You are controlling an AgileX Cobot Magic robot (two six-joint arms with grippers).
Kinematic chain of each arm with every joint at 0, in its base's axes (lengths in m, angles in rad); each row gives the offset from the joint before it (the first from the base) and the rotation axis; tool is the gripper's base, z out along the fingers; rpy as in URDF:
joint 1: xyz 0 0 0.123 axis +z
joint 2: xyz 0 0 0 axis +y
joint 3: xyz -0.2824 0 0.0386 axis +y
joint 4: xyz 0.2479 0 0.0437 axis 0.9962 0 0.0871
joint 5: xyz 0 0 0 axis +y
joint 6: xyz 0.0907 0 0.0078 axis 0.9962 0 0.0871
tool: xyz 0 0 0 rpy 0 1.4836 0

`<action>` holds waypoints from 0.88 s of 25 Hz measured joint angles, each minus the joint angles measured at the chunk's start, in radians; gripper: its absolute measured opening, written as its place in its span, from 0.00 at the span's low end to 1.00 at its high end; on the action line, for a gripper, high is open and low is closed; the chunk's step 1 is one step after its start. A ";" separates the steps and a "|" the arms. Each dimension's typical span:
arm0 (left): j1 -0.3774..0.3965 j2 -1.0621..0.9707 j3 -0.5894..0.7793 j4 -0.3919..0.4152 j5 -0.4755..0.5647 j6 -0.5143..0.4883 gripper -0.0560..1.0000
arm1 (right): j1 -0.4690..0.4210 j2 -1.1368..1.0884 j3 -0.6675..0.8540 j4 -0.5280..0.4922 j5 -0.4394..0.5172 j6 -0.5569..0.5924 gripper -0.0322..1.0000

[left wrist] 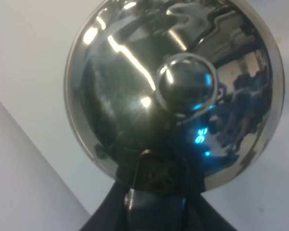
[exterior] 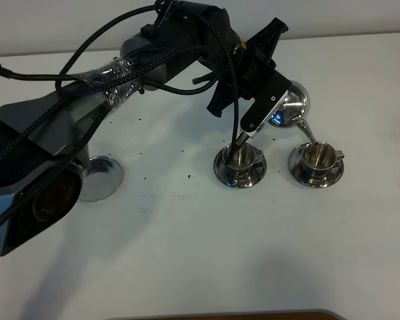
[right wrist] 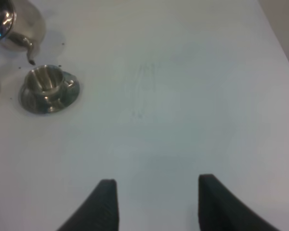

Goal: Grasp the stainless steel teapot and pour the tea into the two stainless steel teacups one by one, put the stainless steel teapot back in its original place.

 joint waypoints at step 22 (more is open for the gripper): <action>-0.030 0.000 0.000 0.073 -0.059 0.060 0.31 | 0.000 0.000 0.000 0.000 0.000 0.000 0.40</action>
